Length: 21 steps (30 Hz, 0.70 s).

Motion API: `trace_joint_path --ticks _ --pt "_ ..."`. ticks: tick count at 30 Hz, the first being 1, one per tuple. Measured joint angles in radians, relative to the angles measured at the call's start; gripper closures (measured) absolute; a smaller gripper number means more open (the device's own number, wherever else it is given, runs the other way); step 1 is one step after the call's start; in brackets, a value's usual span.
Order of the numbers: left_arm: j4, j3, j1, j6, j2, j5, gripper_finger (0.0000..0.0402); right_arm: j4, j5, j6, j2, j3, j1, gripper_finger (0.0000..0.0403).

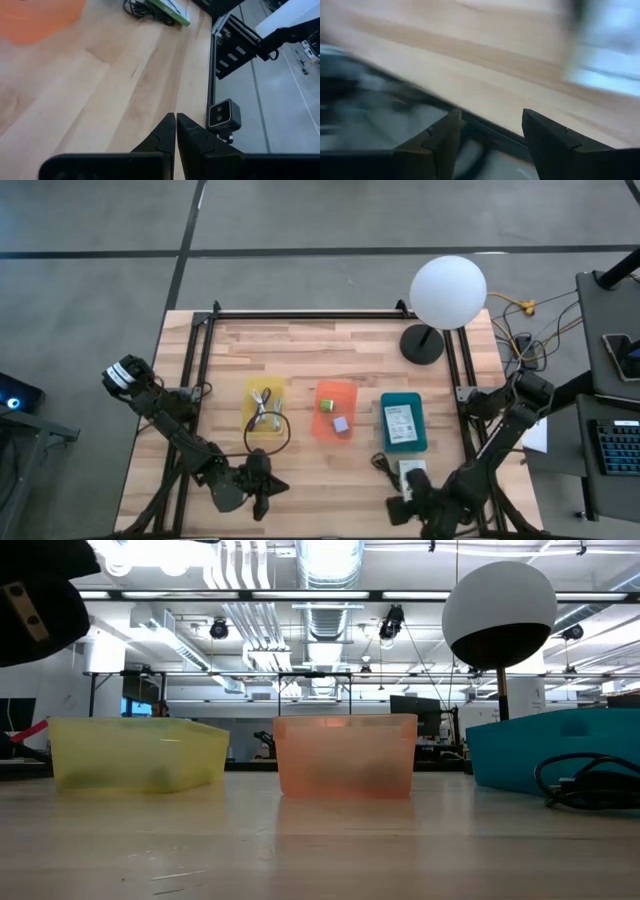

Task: Pick and place items into bin
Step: Put the white card reader box into the blue bin

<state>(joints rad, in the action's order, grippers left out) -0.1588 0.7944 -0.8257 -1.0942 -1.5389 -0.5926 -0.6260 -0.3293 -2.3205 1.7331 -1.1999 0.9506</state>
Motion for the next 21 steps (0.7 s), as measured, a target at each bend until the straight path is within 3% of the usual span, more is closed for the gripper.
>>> trace_joint_path --ticks 3,10,15,21 --pt "0.0 0.0 0.001 0.0 0.0 0.0 0.0402 -0.224 0.214 -0.019 -0.004 -0.007 0.017 0.0208" --pt "0.0 0.0 0.002 0.001 0.0 -0.003 0.0402 -0.545 0.336 0.007 0.003 -0.003 0.022 0.021" --pt "0.001 0.0 0.002 0.001 0.0 -0.01 0.0402 -0.47 0.387 0.032 0.004 0.097 -0.013 0.0233" --pt "0.001 -0.001 0.002 0.001 0.0 -0.01 0.0402 -0.383 0.418 0.021 0.004 0.193 -0.028 0.0306"
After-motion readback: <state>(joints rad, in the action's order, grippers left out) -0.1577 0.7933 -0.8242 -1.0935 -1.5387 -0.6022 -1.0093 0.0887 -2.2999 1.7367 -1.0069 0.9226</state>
